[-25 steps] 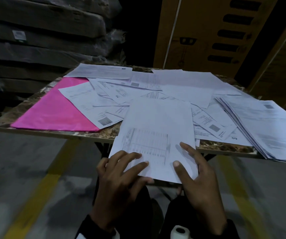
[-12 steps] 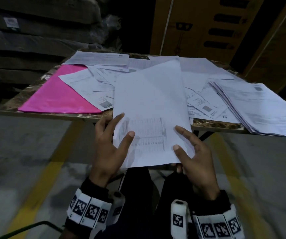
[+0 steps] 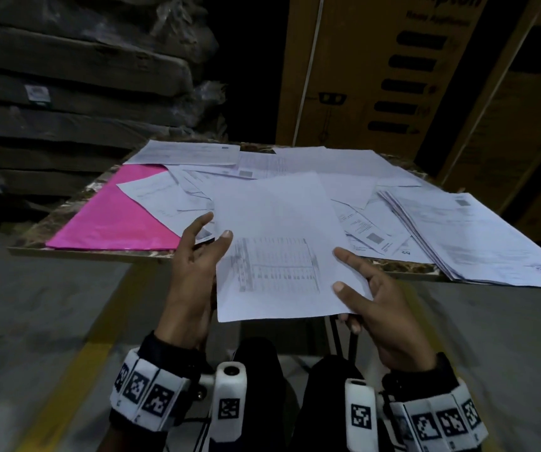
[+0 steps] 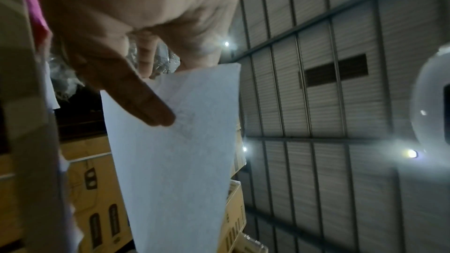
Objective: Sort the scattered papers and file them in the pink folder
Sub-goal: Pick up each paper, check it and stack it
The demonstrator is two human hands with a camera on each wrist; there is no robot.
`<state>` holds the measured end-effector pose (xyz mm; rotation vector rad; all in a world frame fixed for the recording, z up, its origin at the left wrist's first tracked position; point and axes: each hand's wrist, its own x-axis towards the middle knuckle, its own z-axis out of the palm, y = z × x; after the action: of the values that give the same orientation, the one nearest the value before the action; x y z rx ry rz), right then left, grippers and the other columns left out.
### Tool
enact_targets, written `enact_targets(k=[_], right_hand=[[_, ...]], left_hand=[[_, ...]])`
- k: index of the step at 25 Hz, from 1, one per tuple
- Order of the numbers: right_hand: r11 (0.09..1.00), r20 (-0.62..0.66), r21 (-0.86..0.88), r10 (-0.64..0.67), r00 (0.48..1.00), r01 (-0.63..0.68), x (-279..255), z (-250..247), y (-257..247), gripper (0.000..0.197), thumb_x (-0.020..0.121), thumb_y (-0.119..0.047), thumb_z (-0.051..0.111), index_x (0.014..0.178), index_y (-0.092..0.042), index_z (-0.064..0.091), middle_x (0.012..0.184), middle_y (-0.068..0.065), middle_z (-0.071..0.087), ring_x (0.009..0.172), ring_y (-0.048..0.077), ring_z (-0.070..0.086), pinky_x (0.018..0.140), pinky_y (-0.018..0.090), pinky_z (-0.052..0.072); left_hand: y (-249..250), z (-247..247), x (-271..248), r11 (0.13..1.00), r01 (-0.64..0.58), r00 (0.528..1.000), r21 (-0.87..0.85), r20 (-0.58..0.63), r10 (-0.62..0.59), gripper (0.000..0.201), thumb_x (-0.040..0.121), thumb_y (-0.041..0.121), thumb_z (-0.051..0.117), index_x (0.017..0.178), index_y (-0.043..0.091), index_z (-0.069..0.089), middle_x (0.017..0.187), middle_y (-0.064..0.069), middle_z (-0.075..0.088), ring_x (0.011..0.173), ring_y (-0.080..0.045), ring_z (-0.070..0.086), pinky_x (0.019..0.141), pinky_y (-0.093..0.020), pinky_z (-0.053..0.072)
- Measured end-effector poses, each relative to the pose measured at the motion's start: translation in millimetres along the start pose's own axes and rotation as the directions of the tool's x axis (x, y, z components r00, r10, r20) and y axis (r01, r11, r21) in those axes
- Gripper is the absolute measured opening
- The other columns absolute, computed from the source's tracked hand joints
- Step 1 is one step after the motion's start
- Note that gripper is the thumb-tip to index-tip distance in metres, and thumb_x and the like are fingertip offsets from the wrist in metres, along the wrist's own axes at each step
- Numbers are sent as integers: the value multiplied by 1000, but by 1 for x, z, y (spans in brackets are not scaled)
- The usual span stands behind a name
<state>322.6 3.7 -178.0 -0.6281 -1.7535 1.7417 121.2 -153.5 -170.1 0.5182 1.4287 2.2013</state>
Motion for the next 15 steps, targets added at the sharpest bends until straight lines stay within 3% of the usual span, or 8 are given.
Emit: enact_targets(k=[3, 6, 9, 10, 12, 14, 15], right_hand=[[998, 36, -38, -53, 998, 55, 14, 0, -24, 50, 93, -7, 65, 135, -33, 58, 135, -1, 59, 53, 18, 56, 40, 24, 42], [973, 25, -219, -69, 997, 73, 36, 0, -33, 51, 94, -13, 66, 139, -33, 53, 134, -3, 57, 52, 16, 58, 44, 25, 45], [888, -36, -458, -51, 998, 29, 58, -7, -25, 46, 93, -20, 68, 136, -27, 56, 135, -5, 55, 58, 16, 66, 49, 24, 48], [855, -79, -517, -81, 994, 29, 64, -11, -22, 41, 92, -20, 68, 132, -24, 61, 133, -5, 58, 67, 16, 69, 55, 21, 49], [752, -174, -657, -215, 961, 49, 74, -24, -18, 29, 91, -20, 69, 120, -22, 69, 127, -3, 64, 100, 16, 67, 80, 19, 48], [635, -188, -771, -307, 933, 54, 83, -39, -13, 19, 90, -24, 70, 108, -28, 72, 123, -2, 65, 119, 19, 58, 95, 28, 44], [588, -160, -808, -287, 944, 42, 89, -45, -11, 16, 89, -27, 72, 103, -34, 72, 126, -1, 64, 124, 21, 55, 100, 34, 44]], left_hand=[[12, 3, 19, 999, 17, 992, 41, 126, -22, 42, 86, 25, 74, 124, 40, 65, 136, 4, 60, 120, -22, 63, 99, -48, 53], [16, 8, 44, 973, -74, 989, 220, 143, 43, 41, 86, 5, 74, 118, 30, 70, 127, 7, 61, 115, -17, 64, 93, -39, 57], [1, 8, 66, 832, -202, 976, 517, 172, 130, 35, 84, 2, 75, 113, 21, 73, 119, 7, 67, 112, -7, 60, 100, -30, 51], [-5, 6, 72, 787, -216, 975, 578, 169, 144, 34, 83, 4, 76, 113, 21, 73, 118, 7, 68, 112, -5, 60, 101, -29, 49], [-15, 3, 79, 733, -225, 974, 642, 157, 162, 34, 83, 7, 76, 114, 20, 74, 117, 7, 69, 112, -7, 59, 98, -25, 45], [-20, 1, 82, 719, -233, 972, 655, 147, 182, 32, 84, 8, 75, 113, 20, 74, 115, 9, 68, 111, -7, 57, 94, -22, 39], [-21, 0, 83, 721, -230, 973, 654, 141, 182, 31, 84, 8, 75, 113, 20, 74, 114, 9, 68, 110, -6, 57, 93, -21, 38]])
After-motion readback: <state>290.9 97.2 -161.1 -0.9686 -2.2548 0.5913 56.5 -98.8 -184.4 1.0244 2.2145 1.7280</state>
